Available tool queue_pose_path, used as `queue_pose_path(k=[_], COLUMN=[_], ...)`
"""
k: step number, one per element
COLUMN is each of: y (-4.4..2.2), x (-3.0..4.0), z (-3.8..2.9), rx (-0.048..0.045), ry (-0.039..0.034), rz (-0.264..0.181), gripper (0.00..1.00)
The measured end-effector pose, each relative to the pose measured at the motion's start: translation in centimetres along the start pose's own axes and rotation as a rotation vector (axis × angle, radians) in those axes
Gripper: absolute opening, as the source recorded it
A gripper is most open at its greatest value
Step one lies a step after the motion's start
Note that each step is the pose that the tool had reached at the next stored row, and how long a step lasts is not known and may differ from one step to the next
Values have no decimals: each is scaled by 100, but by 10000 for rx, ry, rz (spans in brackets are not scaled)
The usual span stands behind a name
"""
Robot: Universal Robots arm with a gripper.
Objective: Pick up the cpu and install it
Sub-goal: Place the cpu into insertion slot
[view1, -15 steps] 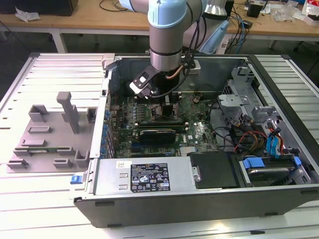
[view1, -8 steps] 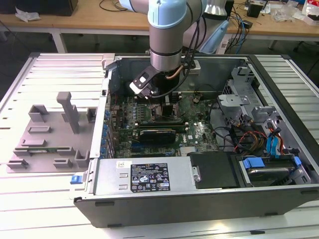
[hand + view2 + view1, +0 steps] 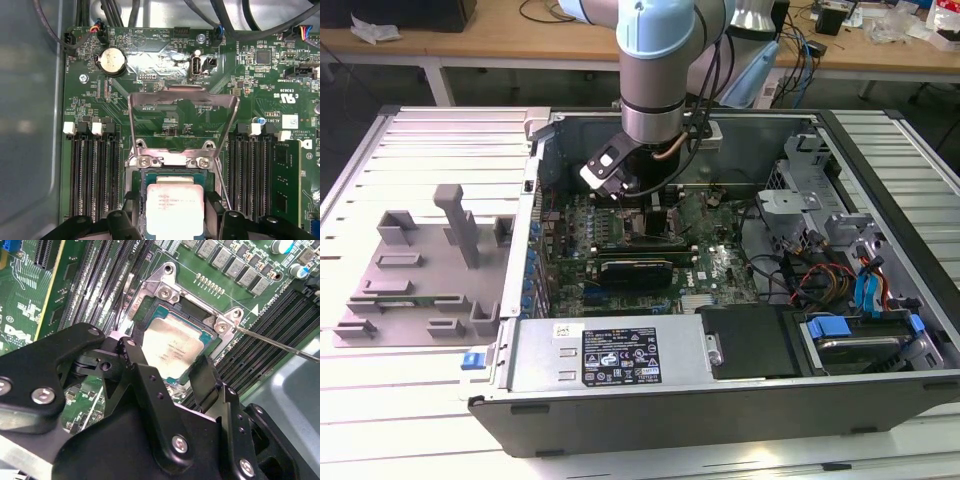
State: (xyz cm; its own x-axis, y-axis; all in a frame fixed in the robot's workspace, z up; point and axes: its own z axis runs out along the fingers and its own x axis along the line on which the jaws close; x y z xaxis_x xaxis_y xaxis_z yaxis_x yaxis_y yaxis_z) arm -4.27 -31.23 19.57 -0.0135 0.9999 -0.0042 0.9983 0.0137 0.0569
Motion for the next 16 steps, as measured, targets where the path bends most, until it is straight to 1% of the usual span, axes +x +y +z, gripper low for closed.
queue_pose_path(k=[2, 4, 7, 11, 16], y=[0, 21, 25, 27, 27], x=[0, -1, 0, -1, -21], z=[0, 0, -2, -44, -46], rx=[1, 1, 1, 0, 1], ry=[2, 1, 2, 2, 2], rz=[-1, -1, 0, 0, -2], gripper=[62, 62, 62, 62, 62])
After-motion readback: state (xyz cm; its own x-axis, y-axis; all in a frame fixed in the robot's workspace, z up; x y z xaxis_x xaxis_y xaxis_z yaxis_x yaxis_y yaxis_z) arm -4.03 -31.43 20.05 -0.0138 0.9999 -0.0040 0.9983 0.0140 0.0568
